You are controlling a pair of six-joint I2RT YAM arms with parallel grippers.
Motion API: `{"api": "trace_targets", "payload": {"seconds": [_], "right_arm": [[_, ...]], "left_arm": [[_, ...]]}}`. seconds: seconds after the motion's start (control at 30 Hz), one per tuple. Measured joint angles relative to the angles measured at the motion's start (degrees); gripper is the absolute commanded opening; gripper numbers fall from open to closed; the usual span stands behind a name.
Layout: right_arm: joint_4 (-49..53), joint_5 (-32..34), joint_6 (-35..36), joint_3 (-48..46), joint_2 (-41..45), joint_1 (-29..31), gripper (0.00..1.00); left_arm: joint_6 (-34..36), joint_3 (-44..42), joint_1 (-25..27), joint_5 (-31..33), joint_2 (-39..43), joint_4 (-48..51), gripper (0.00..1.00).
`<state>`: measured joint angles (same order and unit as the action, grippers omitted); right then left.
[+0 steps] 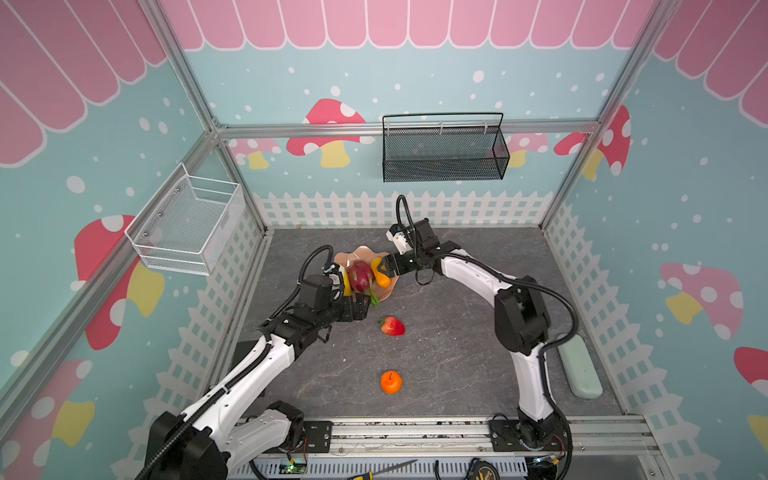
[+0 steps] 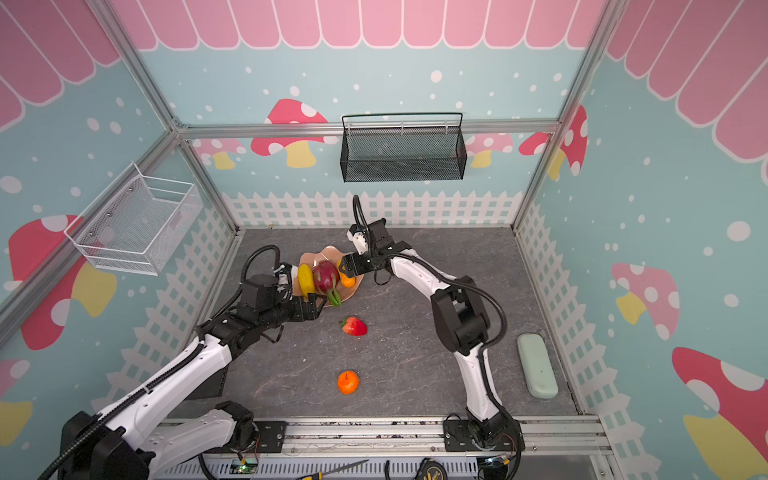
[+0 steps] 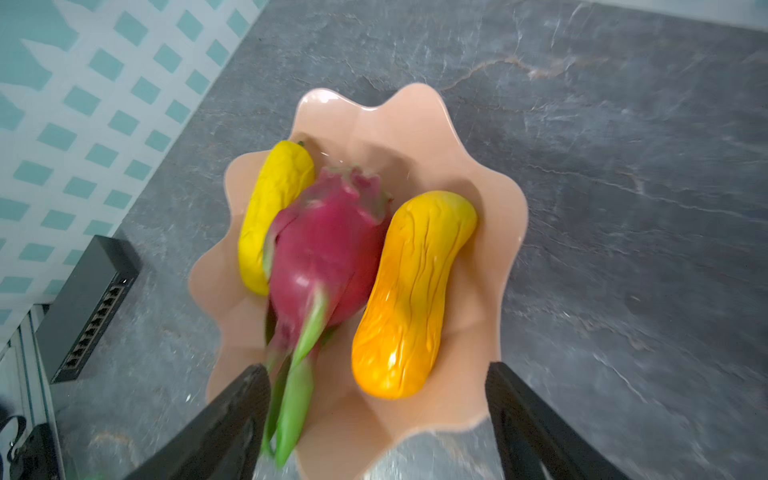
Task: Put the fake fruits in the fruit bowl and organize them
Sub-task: 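Release the orange-yellow fruit with the right gripper while the left grasps the strawberry, then lift the red strawberry and place it in the bowl with the left gripper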
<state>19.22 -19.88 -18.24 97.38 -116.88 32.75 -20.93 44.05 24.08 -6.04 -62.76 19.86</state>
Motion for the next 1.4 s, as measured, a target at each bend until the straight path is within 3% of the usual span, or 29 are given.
{"api": "trace_targets", "payload": {"seconds": [0.23, 0.37, 0.5, 0.67, 0.97, 1.2, 1.4], "right_arm": [[-13.0, 2.5, 1.3, -34.9, 30.4, 0.0, 0.98], [-17.1, 3.6, 2.8, -52.3, 39.6, 0.0, 1.0], [-19.8, 3.4, 4.4, -63.1, 45.6, -0.1, 0.99], [-27.8, 2.5, 5.7, -69.1, 51.3, -0.1, 1.0], [-34.2, 2.3, 6.1, -70.3, 50.5, -0.1, 1.0], [-34.6, 2.4, 6.2, -70.3, 49.9, -0.1, 1.0], [-35.5, 2.4, 6.2, -70.3, 49.1, -0.1, 1.0]], "left_arm": [[-4.9, -3.6, 9.6, 3.0, -7.2, -5.8, 0.97], [-7.5, -3.8, 13.3, 5.0, -14.4, -10.1, 0.95], [-9.7, -3.3, 15.5, 7.8, -20.5, -13.1, 0.91], [-12.2, -2.2, 15.8, 10.9, -25.5, -16.2, 0.85], [-13.7, -0.2, 15.8, 11.4, -30.6, -20.2, 0.73], [-14.3, 0.2, 15.8, 8.6, -32.3, -21.9, 0.49], [-14.7, 0.7, 15.8, 6.4, -32.3, -22.2, 0.41]]}}
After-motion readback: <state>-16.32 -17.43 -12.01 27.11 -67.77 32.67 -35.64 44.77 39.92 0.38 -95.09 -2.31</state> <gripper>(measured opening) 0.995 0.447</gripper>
